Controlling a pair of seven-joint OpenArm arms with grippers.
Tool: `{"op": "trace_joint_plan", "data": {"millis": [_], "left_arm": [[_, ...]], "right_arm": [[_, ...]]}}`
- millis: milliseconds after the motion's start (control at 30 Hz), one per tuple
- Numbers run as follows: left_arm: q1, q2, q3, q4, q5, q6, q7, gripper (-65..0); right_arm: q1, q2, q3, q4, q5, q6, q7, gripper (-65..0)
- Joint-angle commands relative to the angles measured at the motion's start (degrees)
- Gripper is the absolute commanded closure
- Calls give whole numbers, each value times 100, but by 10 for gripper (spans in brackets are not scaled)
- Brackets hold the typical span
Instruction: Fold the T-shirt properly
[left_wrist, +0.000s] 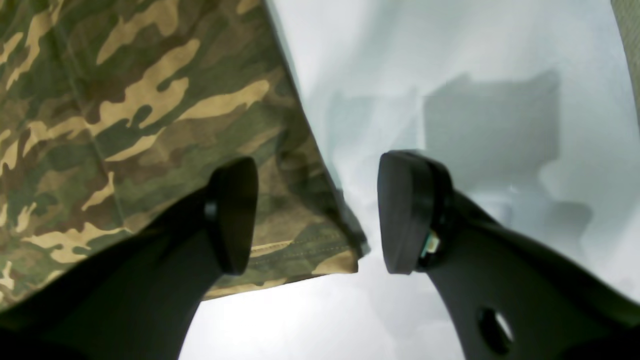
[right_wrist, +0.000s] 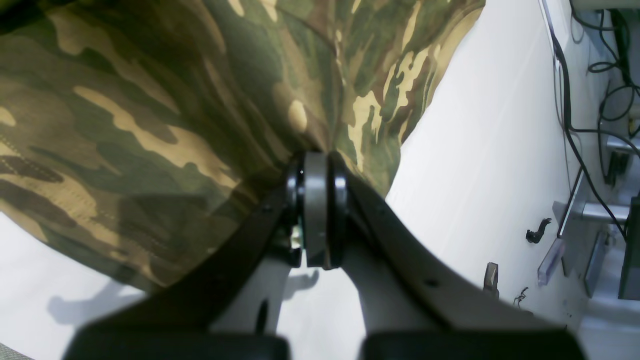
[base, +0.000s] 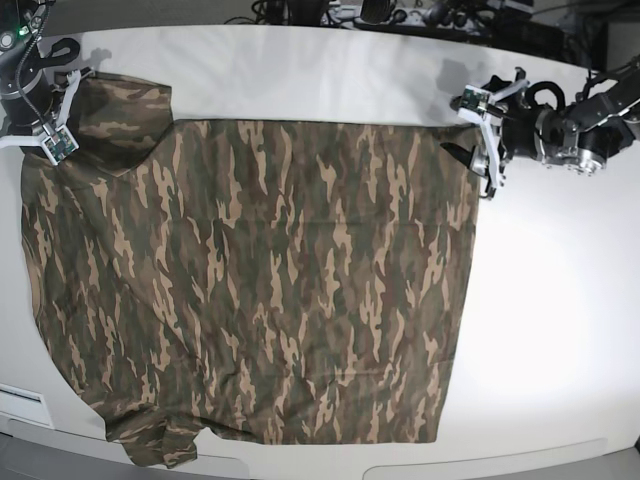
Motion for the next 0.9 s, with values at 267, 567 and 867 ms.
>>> {"op": "trace_joint_plan", "data": {"millis": [267,567,867], "left_arm": [[9,-358,44,96,660,-386,649,-390],[-269,-1106,44,461,879,-386,645,-390],[-254,-688,44,455,876,-386,470,-390]], "right_arm": [[-2,83,68,85,-74,-52,81,0],[0,83,68,85,-72,-55,81,0],[0,83,68,85,-72,-72,81,0]]}}
